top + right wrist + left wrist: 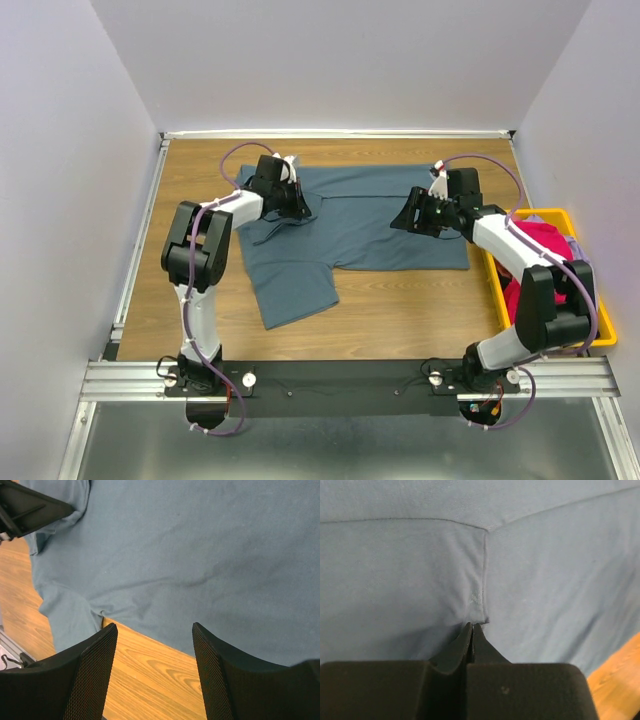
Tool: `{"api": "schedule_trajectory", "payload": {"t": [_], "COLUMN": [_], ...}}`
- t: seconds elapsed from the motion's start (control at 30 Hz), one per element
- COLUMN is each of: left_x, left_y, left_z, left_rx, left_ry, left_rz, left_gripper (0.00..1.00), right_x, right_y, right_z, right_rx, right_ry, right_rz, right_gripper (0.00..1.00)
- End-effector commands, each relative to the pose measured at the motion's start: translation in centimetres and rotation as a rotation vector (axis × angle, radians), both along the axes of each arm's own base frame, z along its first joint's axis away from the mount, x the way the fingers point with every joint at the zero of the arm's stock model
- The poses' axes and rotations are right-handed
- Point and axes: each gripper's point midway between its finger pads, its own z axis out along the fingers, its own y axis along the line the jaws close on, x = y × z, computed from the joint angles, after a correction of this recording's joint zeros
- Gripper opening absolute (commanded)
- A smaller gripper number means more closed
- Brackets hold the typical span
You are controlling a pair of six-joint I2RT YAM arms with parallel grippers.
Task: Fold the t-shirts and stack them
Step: Fold the tshirt
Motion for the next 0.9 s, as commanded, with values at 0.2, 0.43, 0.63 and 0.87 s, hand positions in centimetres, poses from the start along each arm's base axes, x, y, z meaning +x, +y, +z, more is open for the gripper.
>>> {"api": "schedule_trajectory", "payload": {"t": [0.2,0.43,0.63,0.87], "left_x": [-2.2,-3.8,-3.1,-0.3], "left_y": [-1.3,-2.3,-1.1,8.0], "left_z": [3.5,4.1,7.0,4.7], "left_rx": [-0.102,-0.136,-0.145,-0.045], "left_ry": [0.011,0.018,-0.056,-0.056], "left_rz": [0.035,0.002,0.037,0.294], "left_gripper": [0.09,0.56,0.64,0.61], "right_x": [0.8,1.6,3.8,5.8], "right_y": [-0.1,0.1,-0.3,0.0], "right_z": [-0.4,-0.9,-1.0,-2.2], "right_rx": [-0.033,-0.035,-0.072,-0.059], "right_ry": [-0.006,0.004,-0.011,0.027], "right_rz": [0.01,0.019,-0.018,-0.047], "right_gripper": [0.69,0.69,0.69,0.69]}}
